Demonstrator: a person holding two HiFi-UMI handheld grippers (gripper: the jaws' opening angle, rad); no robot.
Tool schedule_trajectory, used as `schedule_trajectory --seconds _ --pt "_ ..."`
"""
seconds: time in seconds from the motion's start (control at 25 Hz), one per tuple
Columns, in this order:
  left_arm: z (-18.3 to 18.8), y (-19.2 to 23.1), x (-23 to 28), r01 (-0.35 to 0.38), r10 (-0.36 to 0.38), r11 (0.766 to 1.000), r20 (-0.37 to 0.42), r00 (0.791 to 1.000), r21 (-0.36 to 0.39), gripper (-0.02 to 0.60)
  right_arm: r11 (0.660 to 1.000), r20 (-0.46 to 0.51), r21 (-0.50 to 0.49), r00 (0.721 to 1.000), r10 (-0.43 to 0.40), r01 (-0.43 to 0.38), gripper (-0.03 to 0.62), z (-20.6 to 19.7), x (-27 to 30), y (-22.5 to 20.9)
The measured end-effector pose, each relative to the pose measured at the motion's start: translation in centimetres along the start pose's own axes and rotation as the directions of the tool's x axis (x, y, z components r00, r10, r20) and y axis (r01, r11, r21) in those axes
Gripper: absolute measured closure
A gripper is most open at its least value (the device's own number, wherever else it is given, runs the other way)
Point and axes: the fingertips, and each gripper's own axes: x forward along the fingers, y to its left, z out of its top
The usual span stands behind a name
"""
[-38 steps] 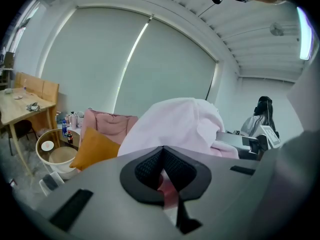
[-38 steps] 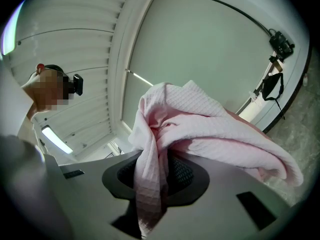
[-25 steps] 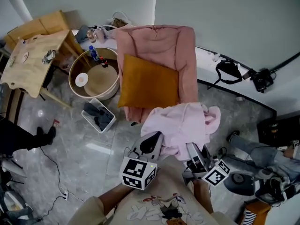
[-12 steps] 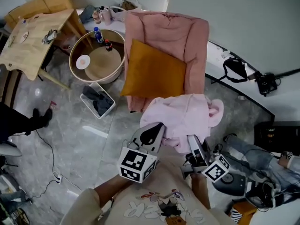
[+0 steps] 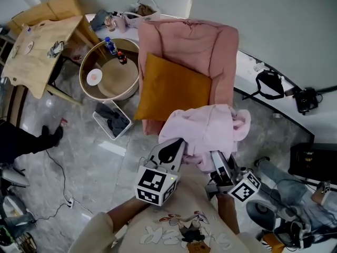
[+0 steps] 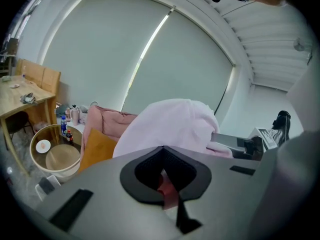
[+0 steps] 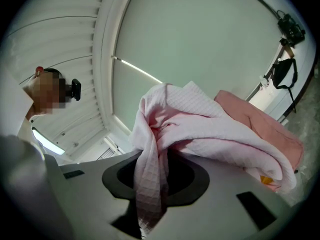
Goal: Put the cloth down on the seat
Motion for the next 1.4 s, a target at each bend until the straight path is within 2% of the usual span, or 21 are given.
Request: schedule_trajectory --seconds 0.24,0.56,1.04,1.4 --pt "2.7 0.9 5.7 -0.004 0.004 1.0 -0.029 1.0 0.008 0.578 1.0 0.001 0.015 1.0 -0.011 0.011 0.473 4.5 2.1 -4.0" --pt "6.4 3.0 10.3 -0.071 0.071 0.997 -0.014 0.997 0.002 0.578 1.0 -0.008 0.009 1.0 0.004 -0.004 0.473 9.1 5.7 -7.5" --pt "10.8 4.9 17.0 -0.171 0.171 0.985 0.023 0.985 -0.001 0.578 0.998 -0.059 0.049 0.997 0.04 -0.037 0.473 14.4 10.6 -13.2" --pt "12.1 5.9 21.6 -0.242 0.242 0.97 0.004 0.97 -0.001 0.578 0.992 -0.11 0.087 0.989 0.097 -0.088 0.473 17.2 14.1 -17.2"
